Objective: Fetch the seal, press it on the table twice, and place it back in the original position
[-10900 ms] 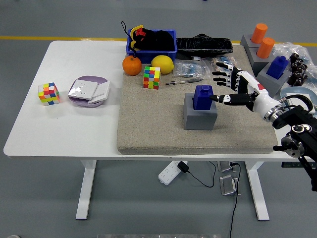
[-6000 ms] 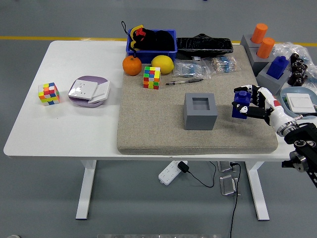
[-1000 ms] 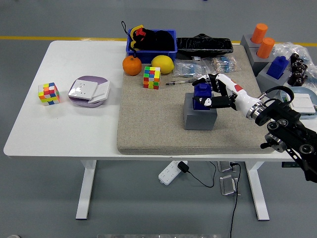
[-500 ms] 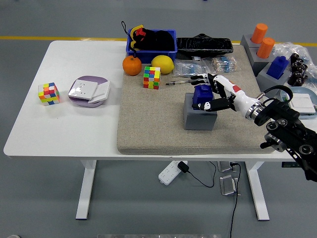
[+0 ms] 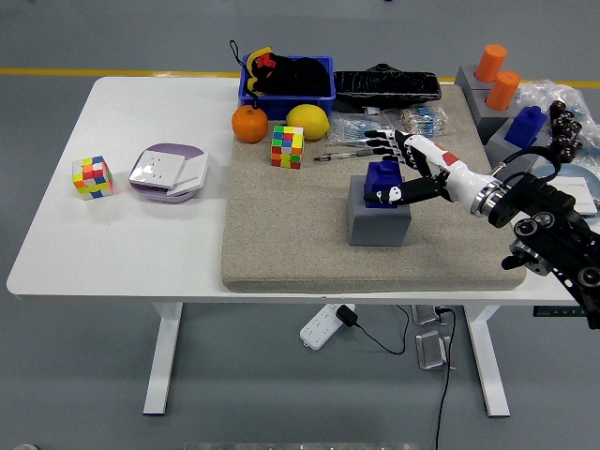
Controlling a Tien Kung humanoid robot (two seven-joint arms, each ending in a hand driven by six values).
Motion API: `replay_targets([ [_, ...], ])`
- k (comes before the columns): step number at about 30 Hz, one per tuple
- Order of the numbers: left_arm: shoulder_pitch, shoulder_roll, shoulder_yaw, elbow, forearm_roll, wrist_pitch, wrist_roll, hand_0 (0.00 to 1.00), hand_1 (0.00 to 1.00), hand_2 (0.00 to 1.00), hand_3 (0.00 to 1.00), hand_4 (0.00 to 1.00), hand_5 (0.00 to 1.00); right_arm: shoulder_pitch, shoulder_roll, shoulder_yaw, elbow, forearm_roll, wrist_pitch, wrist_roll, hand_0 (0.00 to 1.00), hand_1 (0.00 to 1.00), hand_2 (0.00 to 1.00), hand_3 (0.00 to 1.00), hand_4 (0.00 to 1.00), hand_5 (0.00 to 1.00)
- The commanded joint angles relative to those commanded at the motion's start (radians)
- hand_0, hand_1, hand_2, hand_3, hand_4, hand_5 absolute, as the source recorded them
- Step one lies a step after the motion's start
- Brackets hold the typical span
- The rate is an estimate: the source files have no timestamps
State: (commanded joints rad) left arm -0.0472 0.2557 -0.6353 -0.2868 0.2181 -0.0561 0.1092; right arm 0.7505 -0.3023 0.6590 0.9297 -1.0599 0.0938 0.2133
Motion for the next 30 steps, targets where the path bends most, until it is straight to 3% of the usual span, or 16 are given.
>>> replay_targets([
  [1, 0.001, 0.000, -0.001, 0.000, 0.000, 0.000, 0.000, 0.824, 0.816, 0.785, 0.824, 0.757, 0.421, -0.002, -0.007, 0.006, 0.011, -0.015, 0.006, -0.008, 0.998, 0.998, 0.998, 0.998, 0.998, 0.396],
  [6, 0.005, 0.001, -0.009, 0.003, -0.001, -0.001, 0.000, 0.824, 0.816, 0.785, 0.824, 0.757, 0.421, -0.025, -0.058, 0.056, 0.077, -0.063, 0.015, -0.036, 0.998, 0.998, 0.998, 0.998, 0.998, 0.396],
  [7, 0.006, 0.002, -0.011, 0.003, -0.001, -0.001, 0.000, 0.824, 0.816, 0.785, 0.824, 0.757, 0.423, -0.033, -0.070, 0.072, 0.089, -0.061, 0.010, -0.035, 0.998, 0.998, 0.998, 0.998, 0.998, 0.491],
  [12, 0.005, 0.001, -0.020, 0.004, -0.001, -0.001, -0.002, 0.824, 0.816, 0.785, 0.824, 0.757, 0.423, -0.072, -0.140, 0.156, 0.129, -0.046, -0.018, -0.025, 0.998, 0.998, 0.998, 0.998, 0.998, 0.491],
  [13, 0.004, 0.002, -0.023, 0.004, 0.000, -0.001, -0.003, 0.825, 0.816, 0.785, 0.824, 0.757, 0.423, -0.081, -0.155, 0.176, 0.135, -0.051, -0.019, -0.027, 0.998, 0.998, 0.981, 0.998, 0.998, 0.540],
  [18, 0.001, 0.003, -0.032, 0.006, 0.001, -0.001, -0.005, 0.825, 0.816, 0.785, 0.824, 0.757, 0.423, -0.149, -0.239, 0.286, 0.172, -0.097, -0.004, -0.065, 0.998, 0.998, 0.981, 0.998, 0.998, 0.540],
  [19, 0.001, 0.003, -0.035, 0.006, 0.002, -0.001, -0.005, 0.825, 0.816, 0.785, 0.824, 0.757, 0.422, -0.169, -0.256, 0.312, 0.186, -0.114, 0.010, -0.083, 0.918, 0.923, 0.920, 0.976, 0.998, 0.383],
  [24, 0.002, 0.003, -0.038, 0.009, 0.001, 0.000, -0.005, 0.825, 0.816, 0.785, 0.824, 0.757, 0.422, -0.267, -0.298, 0.424, 0.261, -0.227, 0.033, -0.131, 0.918, 0.923, 0.920, 0.976, 0.998, 0.383],
  [25, 0.002, 0.003, -0.036, 0.009, -0.001, 0.001, -0.005, 0.825, 0.816, 0.785, 0.824, 0.756, 0.423, -0.285, -0.297, 0.446, 0.273, -0.247, 0.036, -0.138, 0.828, 0.776, 0.770, 0.769, 0.998, 0.181],
  [27, 0.002, 0.003, -0.029, 0.010, -0.005, 0.000, -0.004, 0.825, 0.816, 0.785, 0.824, 0.756, 0.423, -0.315, -0.287, 0.485, 0.290, -0.279, 0.042, -0.147, 0.828, 0.776, 0.770, 0.769, 0.998, 0.181],
  [30, 0.003, 0.003, -0.018, 0.012, -0.010, 0.002, -0.004, 0.825, 0.816, 0.785, 0.824, 0.756, 0.423, -0.377, -0.239, 0.574, 0.327, -0.320, 0.064, -0.168, 0.828, 0.776, 0.770, 0.769, 0.998, 0.181],
])
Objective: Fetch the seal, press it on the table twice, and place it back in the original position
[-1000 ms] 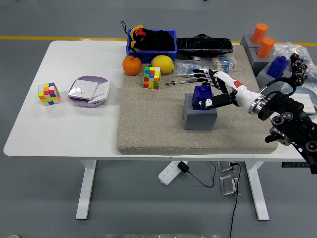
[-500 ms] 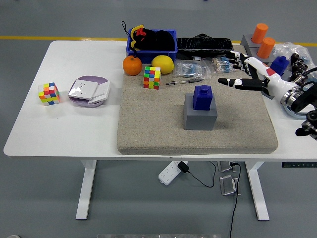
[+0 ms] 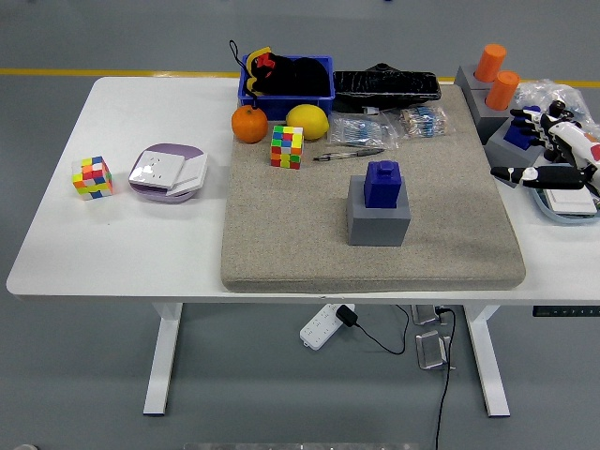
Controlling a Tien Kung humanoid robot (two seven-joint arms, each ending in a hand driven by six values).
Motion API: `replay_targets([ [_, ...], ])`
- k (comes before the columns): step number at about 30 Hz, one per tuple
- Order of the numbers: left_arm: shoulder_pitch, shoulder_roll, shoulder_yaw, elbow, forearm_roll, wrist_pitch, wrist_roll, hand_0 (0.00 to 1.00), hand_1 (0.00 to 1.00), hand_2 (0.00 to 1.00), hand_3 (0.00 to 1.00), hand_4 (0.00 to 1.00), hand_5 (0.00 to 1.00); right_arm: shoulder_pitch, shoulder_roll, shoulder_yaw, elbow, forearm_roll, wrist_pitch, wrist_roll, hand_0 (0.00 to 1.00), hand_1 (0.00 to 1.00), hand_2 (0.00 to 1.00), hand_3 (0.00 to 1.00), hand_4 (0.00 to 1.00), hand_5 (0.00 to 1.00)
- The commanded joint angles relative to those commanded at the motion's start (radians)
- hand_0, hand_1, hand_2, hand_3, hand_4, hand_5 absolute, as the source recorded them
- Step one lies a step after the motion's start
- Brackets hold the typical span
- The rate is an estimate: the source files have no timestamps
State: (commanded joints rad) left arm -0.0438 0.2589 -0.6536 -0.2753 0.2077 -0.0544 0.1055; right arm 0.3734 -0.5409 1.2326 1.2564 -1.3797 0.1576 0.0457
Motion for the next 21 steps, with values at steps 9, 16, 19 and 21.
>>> replay_targets([
  [9, -0.011, 0.001, 0.014, -0.005, -0.007, 0.008, -0.002, 0.825, 0.816, 0.786, 0.823, 0.756, 0.422, -0.095, 0.170, 0.185, 0.057, 0.018, 0.034, -0.027, 0.798, 0.720, 0.674, 0.725, 0.998, 0.125],
  [16, -0.025, 0.001, 0.038, -0.006, -0.020, 0.013, -0.001, 0.825, 0.816, 0.785, 0.824, 0.755, 0.420, -0.151, 0.255, 0.243, 0.106, 0.047, 0.006, -0.031, 0.796, 0.722, 0.682, 0.754, 0.994, 0.109],
  [19, -0.033, 0.001, 0.063, -0.003, -0.037, 0.017, 0.002, 0.824, 0.816, 0.786, 0.824, 0.754, 0.419, -0.182, 0.287, 0.267, 0.134, 0.051, -0.021, -0.050, 0.797, 0.715, 0.678, 0.739, 0.985, 0.115],
  [21, -0.040, 0.000, 0.077, 0.002, -0.046, 0.029, 0.007, 0.824, 0.816, 0.786, 0.824, 0.754, 0.419, -0.208, 0.313, 0.275, 0.156, 0.088, -0.052, -0.064, 0.797, 0.715, 0.678, 0.739, 0.985, 0.115],
])
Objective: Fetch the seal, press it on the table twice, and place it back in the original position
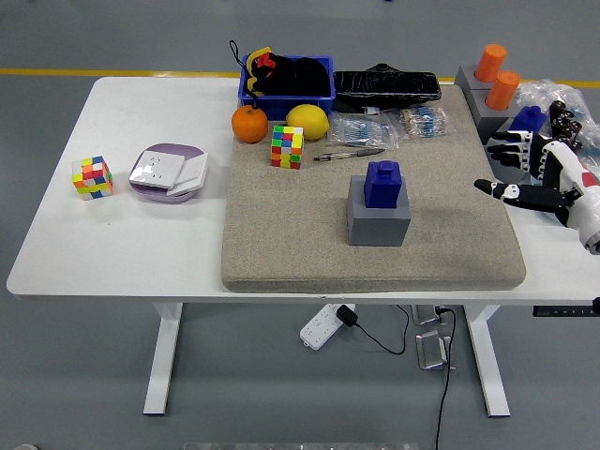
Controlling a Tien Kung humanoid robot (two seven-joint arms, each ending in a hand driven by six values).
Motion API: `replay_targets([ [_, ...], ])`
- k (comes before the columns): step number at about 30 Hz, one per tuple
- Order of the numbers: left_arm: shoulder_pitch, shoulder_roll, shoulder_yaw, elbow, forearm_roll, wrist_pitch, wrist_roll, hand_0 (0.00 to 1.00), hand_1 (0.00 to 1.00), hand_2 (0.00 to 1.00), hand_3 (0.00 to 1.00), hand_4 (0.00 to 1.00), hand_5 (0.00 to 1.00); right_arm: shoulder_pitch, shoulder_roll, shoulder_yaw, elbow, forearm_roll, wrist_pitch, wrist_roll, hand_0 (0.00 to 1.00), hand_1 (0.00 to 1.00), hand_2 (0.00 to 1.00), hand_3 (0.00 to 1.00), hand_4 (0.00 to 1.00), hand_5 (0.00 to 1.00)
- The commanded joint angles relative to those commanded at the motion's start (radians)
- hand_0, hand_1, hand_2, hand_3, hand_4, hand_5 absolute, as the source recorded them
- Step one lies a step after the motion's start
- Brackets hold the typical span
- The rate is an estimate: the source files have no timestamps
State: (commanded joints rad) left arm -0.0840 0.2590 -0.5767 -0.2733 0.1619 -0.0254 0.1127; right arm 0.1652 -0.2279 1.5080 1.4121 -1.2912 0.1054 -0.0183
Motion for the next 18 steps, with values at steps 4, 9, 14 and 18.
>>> replay_targets([
  [4, -0.006, -0.001, 0.010, 0.000, -0.003, 0.003, 0.001, 0.824, 0.814, 0.785, 0.824, 0.752, 0.419, -0.030, 0.024, -0.009, 0.020, 0.112, -0.042, -0.010, 0.764, 0.605, 0.584, 0.633, 0.875, 0.189],
  [9, -0.023, -0.004, 0.052, 0.010, -0.037, 0.002, 0.003, 0.824, 0.814, 0.785, 0.824, 0.752, 0.419, -0.049, 0.047, -0.021, 0.025, 0.300, -0.067, 0.003, 0.764, 0.605, 0.584, 0.633, 0.875, 0.189],
  [14, -0.042, -0.015, 0.067, 0.014, -0.050, 0.004, 0.000, 0.824, 0.815, 0.785, 0.823, 0.752, 0.419, -0.069, 0.062, -0.023, 0.028, 0.324, -0.076, 0.004, 0.712, 0.545, 0.512, 0.575, 0.877, 0.217],
  [18, -0.046, -0.022, 0.082, 0.015, -0.061, 0.005, -0.001, 0.824, 0.814, 0.786, 0.823, 0.751, 0.420, -0.078, 0.065, -0.036, 0.030, 0.348, -0.083, 0.008, 0.719, 0.553, 0.510, 0.580, 0.884, 0.216],
])
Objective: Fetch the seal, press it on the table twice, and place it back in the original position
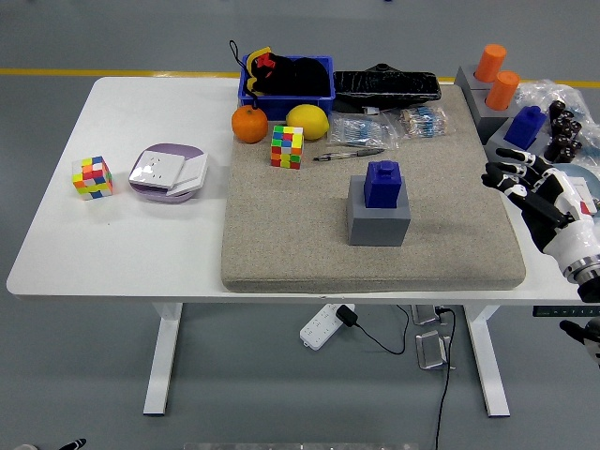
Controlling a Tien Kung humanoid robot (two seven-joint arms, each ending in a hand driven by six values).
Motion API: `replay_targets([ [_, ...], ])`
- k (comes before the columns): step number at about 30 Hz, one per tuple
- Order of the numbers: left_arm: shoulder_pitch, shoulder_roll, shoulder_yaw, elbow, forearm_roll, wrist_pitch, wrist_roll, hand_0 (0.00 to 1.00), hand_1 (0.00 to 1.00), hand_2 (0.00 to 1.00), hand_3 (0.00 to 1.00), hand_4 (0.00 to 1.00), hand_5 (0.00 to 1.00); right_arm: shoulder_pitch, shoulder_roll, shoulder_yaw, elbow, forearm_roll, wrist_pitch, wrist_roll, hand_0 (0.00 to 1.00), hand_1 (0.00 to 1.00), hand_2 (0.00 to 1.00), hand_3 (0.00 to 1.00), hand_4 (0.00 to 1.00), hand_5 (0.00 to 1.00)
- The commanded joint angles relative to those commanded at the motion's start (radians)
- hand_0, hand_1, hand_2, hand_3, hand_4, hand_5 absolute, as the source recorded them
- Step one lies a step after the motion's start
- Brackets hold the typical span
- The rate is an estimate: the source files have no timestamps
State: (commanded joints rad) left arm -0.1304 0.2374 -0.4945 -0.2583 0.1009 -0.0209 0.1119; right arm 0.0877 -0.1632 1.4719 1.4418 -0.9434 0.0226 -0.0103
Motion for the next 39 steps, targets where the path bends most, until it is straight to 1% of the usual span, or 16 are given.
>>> replay_targets([
  [8, -0.002, -0.006, 0.032, 0.005, -0.027, -0.003, 0.001, 0.824, 0.813, 0.786, 0.822, 0.750, 0.419, -0.012, -0.001, -0.026, 0.001, 0.006, -0.001, -0.001, 0.718, 0.553, 0.510, 0.580, 0.883, 0.210],
  [10, -0.003, -0.006, 0.032, 0.005, -0.027, -0.003, 0.001, 0.824, 0.814, 0.785, 0.822, 0.749, 0.418, -0.012, -0.002, -0.026, 0.002, 0.005, 0.000, -0.002, 0.719, 0.552, 0.510, 0.580, 0.902, 0.202],
  [16, -0.002, -0.006, 0.028, 0.005, -0.022, -0.004, 0.001, 0.824, 0.812, 0.785, 0.822, 0.747, 0.418, -0.010, -0.001, -0.020, 0.008, 0.003, 0.000, -0.004, 0.719, 0.552, 0.510, 0.580, 0.902, 0.202],
  [21, 0.003, -0.006, 0.034, 0.007, -0.025, -0.005, 0.003, 0.824, 0.812, 0.785, 0.822, 0.747, 0.418, -0.009, -0.001, -0.015, 0.014, 0.003, 0.000, -0.006, 0.719, 0.553, 0.510, 0.580, 0.894, 0.206],
  [22, 0.005, -0.006, 0.033, 0.007, -0.024, -0.006, 0.004, 0.823, 0.813, 0.785, 0.823, 0.743, 0.422, -0.010, -0.001, -0.014, 0.016, 0.003, 0.000, -0.006, 0.710, 0.553, 0.510, 0.581, 0.873, 0.217],
  [30, 0.010, -0.006, 0.029, 0.008, -0.021, -0.007, 0.004, 0.823, 0.812, 0.785, 0.821, 0.742, 0.425, -0.005, -0.004, -0.008, 0.019, 0.002, 0.001, -0.008, 0.708, 0.555, 0.511, 0.583, 0.873, 0.219],
  [39, 0.004, -0.008, 0.023, 0.008, -0.018, -0.008, 0.004, 0.823, 0.812, 0.785, 0.821, 0.740, 0.425, -0.003, -0.003, -0.007, 0.025, -0.008, 0.005, -0.011, 0.706, 0.555, 0.510, 0.582, 0.873, 0.222],
])
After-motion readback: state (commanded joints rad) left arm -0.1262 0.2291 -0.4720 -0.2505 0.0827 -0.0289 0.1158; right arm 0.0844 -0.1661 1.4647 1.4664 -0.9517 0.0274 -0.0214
